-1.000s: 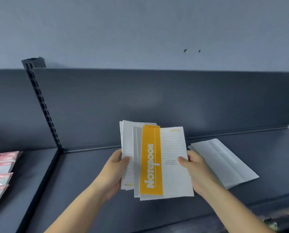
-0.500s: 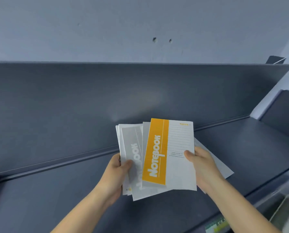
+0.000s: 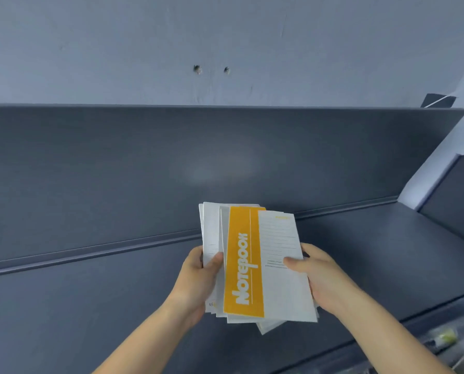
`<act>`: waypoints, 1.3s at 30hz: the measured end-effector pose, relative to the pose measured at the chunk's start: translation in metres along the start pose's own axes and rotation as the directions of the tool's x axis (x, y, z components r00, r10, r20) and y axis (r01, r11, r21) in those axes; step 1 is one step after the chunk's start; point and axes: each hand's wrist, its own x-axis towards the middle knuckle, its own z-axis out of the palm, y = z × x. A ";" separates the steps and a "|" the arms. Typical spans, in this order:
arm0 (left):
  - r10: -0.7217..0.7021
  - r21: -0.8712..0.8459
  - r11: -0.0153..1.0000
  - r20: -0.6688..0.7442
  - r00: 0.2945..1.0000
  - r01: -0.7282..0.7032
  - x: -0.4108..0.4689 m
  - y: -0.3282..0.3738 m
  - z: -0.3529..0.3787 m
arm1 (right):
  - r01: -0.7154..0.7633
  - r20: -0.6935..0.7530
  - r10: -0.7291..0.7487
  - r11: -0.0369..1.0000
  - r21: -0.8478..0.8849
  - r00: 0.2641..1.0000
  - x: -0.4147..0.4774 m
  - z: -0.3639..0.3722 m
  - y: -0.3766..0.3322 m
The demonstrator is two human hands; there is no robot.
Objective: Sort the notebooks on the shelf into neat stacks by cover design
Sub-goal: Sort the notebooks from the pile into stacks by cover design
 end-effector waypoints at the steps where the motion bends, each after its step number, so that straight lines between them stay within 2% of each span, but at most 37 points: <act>1: -0.010 -0.009 1.000 -0.007 1.000 0.010 -0.002 0.000 0.011 | 0.021 0.008 -0.021 1.000 -0.003 1.000 0.003 -0.010 -0.001; 4: -0.015 0.001 1.000 -0.019 1.000 0.015 -0.008 -0.002 0.037 | 0.082 -0.035 -0.083 0.996 -0.024 0.996 0.013 -0.040 -0.010; 10: -0.023 0.137 0.989 -0.180 0.983 0.048 -0.005 -0.014 0.053 | 0.121 -0.138 -0.121 0.993 -0.009 0.983 0.032 -0.090 -0.027; 13: -0.045 0.155 0.985 -0.192 0.980 0.076 0.002 -0.020 0.054 | 0.149 -0.155 -0.140 0.988 0.049 0.978 0.036 -0.106 -0.031; 15: -0.047 0.235 0.968 -0.169 0.984 0.087 0.007 -0.025 0.058 | 0.149 -0.141 -0.138 0.986 0.075 0.980 0.038 -0.111 -0.031; 18: -0.056 0.505 0.855 -0.133 0.990 0.116 0.017 -0.034 0.061 | 0.123 -0.096 -0.117 0.991 0.060 0.988 0.039 -0.110 -0.027; 21: -0.070 0.752 0.638 -0.154 0.986 0.163 0.016 -0.032 0.061 | 0.095 -0.051 -0.095 0.995 -0.007 0.994 0.037 -0.106 -0.025; 23: 0.102 0.843 0.531 -0.166 0.981 0.087 0.013 -0.028 0.056 | 0.100 -0.008 -0.101 0.993 -0.064 0.995 0.036 -0.104 -0.027; 24: 0.247 0.869 0.495 -0.139 0.959 -0.002 0.010 -0.023 0.053 | 0.115 0.016 -0.114 0.989 -0.088 0.993 0.034 -0.102 -0.029; 25: 0.411 0.883 0.452 -0.079 0.908 -0.128 0.009 -0.017 0.049 | 0.137 0.038 -0.134 0.984 -0.112 0.990 0.032 -0.100 -0.032; 27: 0.658 0.897 0.255 0.113 0.745 -0.362 0.004 0.005 0.046 | 0.209 0.069 -0.200 0.963 -0.168 0.977 0.026 -0.091 -0.041; 29: 0.781 0.868 0.004 0.308 0.544 -0.497 0.004 0.030 0.047 | 0.329 0.109 -0.310 0.903 -0.277 0.944 0.017 -0.078 -0.052; 31: 0.782 0.834 -0.212 0.457 0.424 -0.509 0.000 0.057 0.054 | 0.473 0.200 -0.432 0.738 -0.481 0.879 0.007 -0.062 -0.065; 32: 0.744 0.825 -0.314 0.522 0.418 -0.471 0.001 0.068 0.057 | 0.530 0.269 -0.467 0.622 -0.576 0.842 0.002 -0.054 -0.071; 33: 0.675 0.805 -0.411 0.584 0.451 -0.427 0.001 0.077 0.059 | 0.569 0.333 -0.484 0.504 -0.649 0.809 -0.004 -0.046 -0.077; 34: 0.597 0.781 -0.482 0.625 0.504 -0.397 0.000 0.085 0.062 | 0.588 0.377 -0.494 0.394 -0.706 0.783 -0.009 -0.038 -0.081; 35: 0.526 0.772 -0.498 0.631 0.570 -0.395 -0.003 0.089 0.064 | 0.589 0.399 -0.507 0.296 -0.752 0.764 -0.015 -0.030 -0.085; 36: 0.491 0.794 -0.456 0.601 0.631 -0.402 -0.007 0.091 0.066 | 0.581 0.406 -0.533 0.210 -0.786 0.743 -0.019 -0.023 -0.088; 37: 0.473 0.845 -0.361 0.531 0.703 -0.396 -0.008 0.090 0.066 | 0.578 0.402 -0.572 0.159 -0.801 0.714 -0.021 -0.020 -0.090; 38: 0.474 0.891 -0.266 0.453 0.755 -0.367 -0.010 0.089 0.065 | 0.592 0.392 -0.621 0.147 -0.793 0.679 -0.022 -0.019 -0.091; 39: 0.508 0.920 -0.177 0.391 0.768 -0.351 -0.011 0.086 0.062 | 0.619 0.363 -0.691 0.155 -0.770 0.625 -0.022 -0.020 -0.091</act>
